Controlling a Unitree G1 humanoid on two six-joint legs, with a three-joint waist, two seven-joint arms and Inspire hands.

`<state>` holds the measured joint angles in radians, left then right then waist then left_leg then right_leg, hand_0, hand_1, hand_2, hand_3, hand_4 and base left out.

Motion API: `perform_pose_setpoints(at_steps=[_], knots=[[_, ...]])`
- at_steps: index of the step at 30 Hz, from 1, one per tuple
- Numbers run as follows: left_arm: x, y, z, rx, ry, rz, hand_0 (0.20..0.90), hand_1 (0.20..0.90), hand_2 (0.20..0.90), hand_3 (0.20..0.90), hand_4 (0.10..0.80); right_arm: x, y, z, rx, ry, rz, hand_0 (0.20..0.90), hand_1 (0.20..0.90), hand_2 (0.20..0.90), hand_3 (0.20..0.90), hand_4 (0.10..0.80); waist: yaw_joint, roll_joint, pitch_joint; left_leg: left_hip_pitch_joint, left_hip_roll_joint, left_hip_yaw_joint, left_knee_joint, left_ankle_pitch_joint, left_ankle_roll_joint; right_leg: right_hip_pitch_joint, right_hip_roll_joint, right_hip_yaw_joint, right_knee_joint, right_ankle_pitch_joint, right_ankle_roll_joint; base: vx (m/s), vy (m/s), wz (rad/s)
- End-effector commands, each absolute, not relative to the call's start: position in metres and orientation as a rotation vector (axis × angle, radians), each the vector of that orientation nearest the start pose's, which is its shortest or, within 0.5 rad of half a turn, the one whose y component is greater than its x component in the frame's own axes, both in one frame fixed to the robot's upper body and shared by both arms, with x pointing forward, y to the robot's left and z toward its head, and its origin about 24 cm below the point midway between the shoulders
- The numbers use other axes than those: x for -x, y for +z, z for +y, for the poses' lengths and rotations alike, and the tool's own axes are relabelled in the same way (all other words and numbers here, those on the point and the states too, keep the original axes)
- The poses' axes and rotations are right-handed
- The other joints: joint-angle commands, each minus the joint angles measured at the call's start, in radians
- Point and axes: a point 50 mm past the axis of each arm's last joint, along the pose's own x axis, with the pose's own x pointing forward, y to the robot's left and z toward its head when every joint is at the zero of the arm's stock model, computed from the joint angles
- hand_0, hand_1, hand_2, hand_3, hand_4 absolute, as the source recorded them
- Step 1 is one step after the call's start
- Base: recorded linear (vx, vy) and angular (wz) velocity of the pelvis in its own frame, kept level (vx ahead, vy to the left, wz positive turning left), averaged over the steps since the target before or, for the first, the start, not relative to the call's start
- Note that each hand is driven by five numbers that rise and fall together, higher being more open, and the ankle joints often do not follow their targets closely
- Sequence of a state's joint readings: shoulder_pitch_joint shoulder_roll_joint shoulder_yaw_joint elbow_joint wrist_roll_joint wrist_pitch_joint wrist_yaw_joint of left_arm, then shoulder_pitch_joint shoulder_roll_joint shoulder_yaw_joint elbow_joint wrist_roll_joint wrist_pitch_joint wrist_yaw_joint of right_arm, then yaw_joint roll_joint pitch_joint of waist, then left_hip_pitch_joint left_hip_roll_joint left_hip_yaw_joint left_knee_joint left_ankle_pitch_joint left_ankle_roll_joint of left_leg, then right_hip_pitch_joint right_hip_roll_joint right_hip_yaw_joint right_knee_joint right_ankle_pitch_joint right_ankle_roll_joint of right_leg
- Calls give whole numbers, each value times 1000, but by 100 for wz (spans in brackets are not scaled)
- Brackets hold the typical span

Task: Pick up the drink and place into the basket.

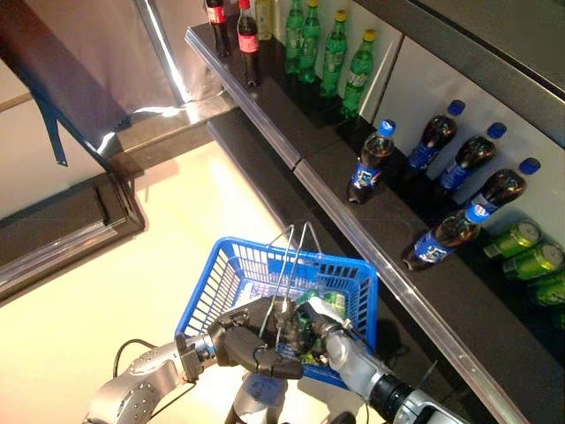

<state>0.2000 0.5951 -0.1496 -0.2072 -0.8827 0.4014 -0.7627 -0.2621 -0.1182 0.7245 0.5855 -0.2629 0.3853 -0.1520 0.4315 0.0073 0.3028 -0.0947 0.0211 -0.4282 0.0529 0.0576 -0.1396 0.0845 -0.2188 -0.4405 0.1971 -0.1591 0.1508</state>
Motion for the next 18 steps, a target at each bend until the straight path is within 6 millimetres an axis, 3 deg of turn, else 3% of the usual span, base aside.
perform_pose_setpoints(at_steps=[1,11,18], knots=[[-185,153,142,645,-1348,-429,300,300,300,200,100,-213,-89,-99,868,372,660,900,900,900,900,800,-7,2,-113,23,-10,8,-54,76,73,26,66,22,-58,83,-105,62,-25,3],[-191,137,155,645,-1221,-366,300,300,300,200,100,-231,-44,-112,730,236,475,900,900,900,900,800,-45,-18,-111,51,9,31,-60,67,69,32,74,40,-48,75,-107,40,-17,1],[-193,108,174,700,-1070,-302,300,300,300,200,100,-238,-3,-135,682,166,332,900,900,900,900,800,-99,-13,-121,83,27,71,-68,56,68,33,75,64,-34,65,-106,51,25,-7]])
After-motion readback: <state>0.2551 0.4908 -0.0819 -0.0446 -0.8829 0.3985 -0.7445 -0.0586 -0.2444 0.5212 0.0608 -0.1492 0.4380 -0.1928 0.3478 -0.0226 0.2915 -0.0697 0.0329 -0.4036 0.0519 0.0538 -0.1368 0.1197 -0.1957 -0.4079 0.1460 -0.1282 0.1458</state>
